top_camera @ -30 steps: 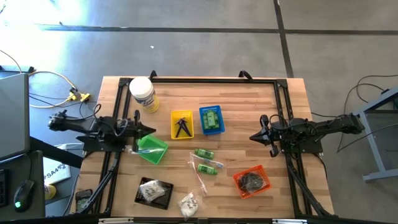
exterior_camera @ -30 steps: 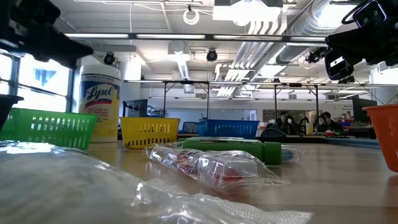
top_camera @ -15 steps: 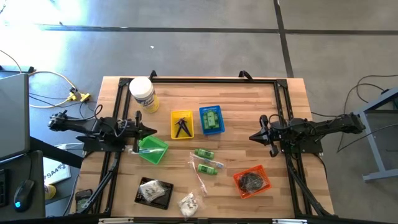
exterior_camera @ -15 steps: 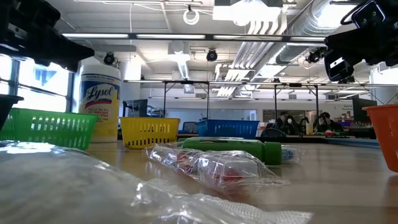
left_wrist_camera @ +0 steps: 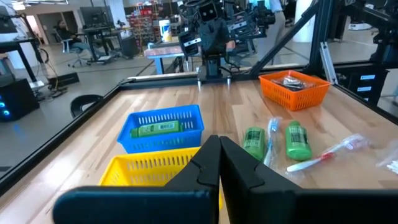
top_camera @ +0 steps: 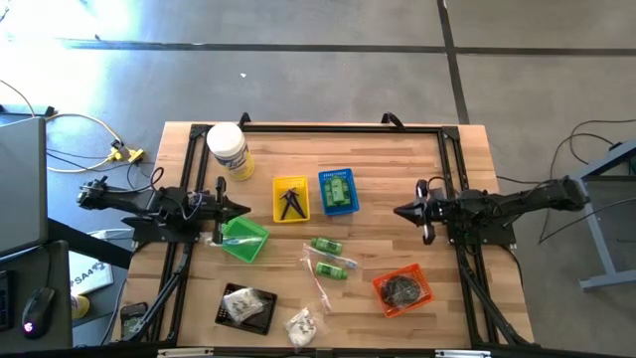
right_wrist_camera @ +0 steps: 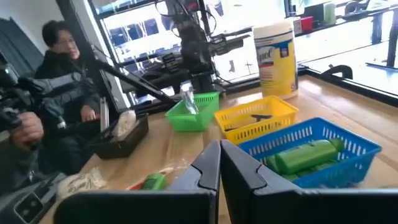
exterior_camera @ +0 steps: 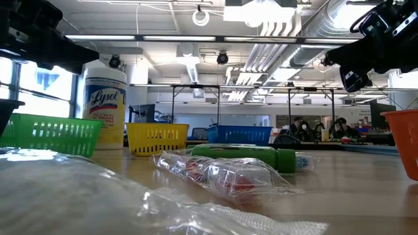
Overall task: Pick & Place Travel size toiletries
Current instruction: Put the blue toothbrush into the green bin
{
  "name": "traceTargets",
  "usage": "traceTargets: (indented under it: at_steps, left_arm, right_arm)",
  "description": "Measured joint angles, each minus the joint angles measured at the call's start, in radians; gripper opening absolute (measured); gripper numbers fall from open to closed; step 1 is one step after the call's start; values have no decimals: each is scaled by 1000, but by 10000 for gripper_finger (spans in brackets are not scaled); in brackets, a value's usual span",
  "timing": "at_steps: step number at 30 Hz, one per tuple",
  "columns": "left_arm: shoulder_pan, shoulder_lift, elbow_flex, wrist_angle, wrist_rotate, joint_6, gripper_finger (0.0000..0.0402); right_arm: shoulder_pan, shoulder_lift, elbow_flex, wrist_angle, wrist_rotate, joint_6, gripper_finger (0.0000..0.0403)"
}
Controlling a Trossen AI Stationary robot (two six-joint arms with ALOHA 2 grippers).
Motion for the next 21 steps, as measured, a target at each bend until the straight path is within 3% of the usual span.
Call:
traceTargets:
  at_steps: [5,13,21]
  left_arm:
    - [0,0,-1,19,0,0,0]
    - [0,0,-2,26,0,-2,0]
    - [0,0,-2,27,0,-3,0]
  right_arm:
    - [0,68,23,38,41,43,4]
    - [12,388,214,16,38,52,4]
    - [49,794,591,-332,-72,84,4]
